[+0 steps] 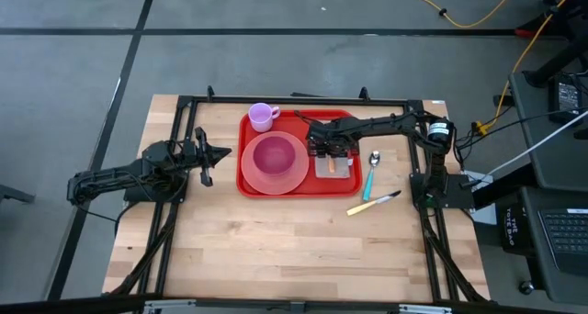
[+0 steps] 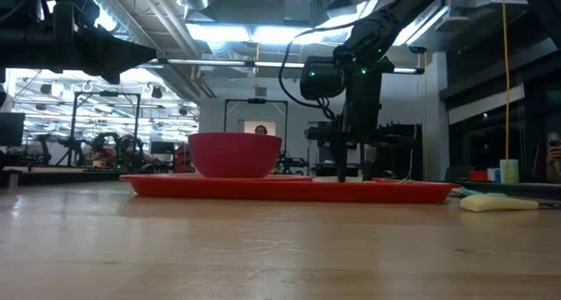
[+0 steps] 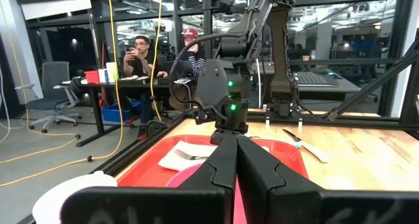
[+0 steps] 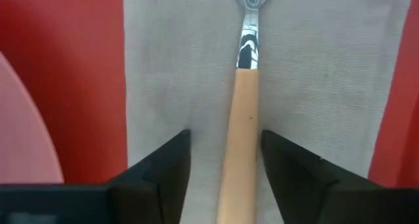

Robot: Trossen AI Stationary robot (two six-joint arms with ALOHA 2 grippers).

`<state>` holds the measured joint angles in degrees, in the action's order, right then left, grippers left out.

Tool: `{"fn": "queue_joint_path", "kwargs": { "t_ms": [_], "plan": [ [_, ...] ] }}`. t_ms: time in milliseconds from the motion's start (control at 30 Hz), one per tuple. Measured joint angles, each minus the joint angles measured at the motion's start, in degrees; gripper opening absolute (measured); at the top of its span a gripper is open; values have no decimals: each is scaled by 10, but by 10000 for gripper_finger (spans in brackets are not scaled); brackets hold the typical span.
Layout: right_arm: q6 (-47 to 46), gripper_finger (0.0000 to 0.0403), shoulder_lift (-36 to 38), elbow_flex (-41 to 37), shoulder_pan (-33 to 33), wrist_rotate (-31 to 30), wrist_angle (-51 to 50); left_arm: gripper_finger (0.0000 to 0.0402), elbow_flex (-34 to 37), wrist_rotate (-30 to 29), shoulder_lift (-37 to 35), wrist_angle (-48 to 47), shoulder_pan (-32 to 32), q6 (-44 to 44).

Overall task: Set up tray
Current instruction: Put the blue spoon on top of the brown napkin on the right side of the pink plate

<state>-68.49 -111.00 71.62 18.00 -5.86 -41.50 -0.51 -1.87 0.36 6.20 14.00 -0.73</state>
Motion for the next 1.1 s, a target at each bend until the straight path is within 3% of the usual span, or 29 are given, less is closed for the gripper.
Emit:
{"fn": "queue_joint_path", "kwargs": {
  "t_ms": [167, 433, 667, 867, 1100],
  "plan": [
    [2, 206, 0, 23, 1, 0, -18, 4, 0, 0, 0, 0, 0, 0],
    [16, 205, 1, 79, 1, -8, -82, 4, 0, 0, 0, -5, 0, 0],
    [29, 205, 1, 161, -12, -62, -199, 4, 0, 0, 0, -10, 0, 0],
    [26, 201, 2, 216, -49, -67, -302, 4, 0, 0, 0, -9, 0, 1],
    [0, 201, 42, 191, -99, -74, -323, 4, 0, 52, 0, -22, 0, 45]
  ]
}}
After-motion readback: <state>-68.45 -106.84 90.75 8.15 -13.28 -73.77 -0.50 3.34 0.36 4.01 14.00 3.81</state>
